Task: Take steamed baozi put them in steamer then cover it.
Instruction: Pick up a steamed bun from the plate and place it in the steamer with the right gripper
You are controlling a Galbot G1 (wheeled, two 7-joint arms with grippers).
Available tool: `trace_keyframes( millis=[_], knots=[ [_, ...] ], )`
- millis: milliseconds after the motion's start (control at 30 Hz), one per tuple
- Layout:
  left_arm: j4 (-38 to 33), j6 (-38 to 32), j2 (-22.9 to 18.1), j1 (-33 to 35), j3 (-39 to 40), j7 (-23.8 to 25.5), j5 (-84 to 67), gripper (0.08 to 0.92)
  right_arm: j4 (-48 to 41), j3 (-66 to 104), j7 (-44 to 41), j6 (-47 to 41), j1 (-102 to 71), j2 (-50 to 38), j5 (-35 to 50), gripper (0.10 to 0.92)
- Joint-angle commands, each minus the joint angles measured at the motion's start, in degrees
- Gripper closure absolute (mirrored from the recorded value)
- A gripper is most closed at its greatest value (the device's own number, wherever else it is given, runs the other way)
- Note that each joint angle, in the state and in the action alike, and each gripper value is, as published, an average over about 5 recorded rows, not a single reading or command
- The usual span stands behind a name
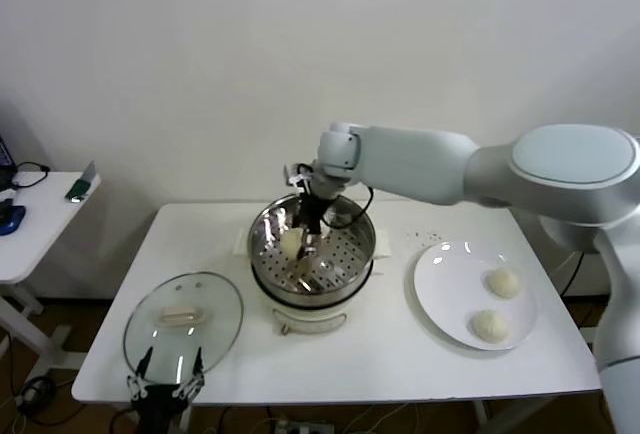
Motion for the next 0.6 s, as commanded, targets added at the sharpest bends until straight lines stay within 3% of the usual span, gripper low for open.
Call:
trace_keyframes(
  millis=[33,167,367,600],
  knots=[
    [0.28,-0.05,0.13,-0.21,-0.08,-0.02,-0.2,0.177,-4.52,-1.17,0.25,0.15,-2.5,4.5,0.02,0.287],
    [0.7,-0.15,0.15,-0.3,-0.13,-0.04,-0.3,0.177,-5.76,-1.59,0.19,0.47,-2.87,5.16,-0.38,0.285],
    [1.14,-0.12,0.01,-0.66,-0.13,-0.05,-0.32,0.177,-5.61,-1.43,0.58,0.3,-2.96,5.25,-1.0,0.219],
    [0.94,-0.03,-0.23,-0.72,-0.22,-0.04,-0.28,0.177,-0.74,-1.44,-0.38,0.28,1.23,0.46,-0.92,0.203]
  ],
)
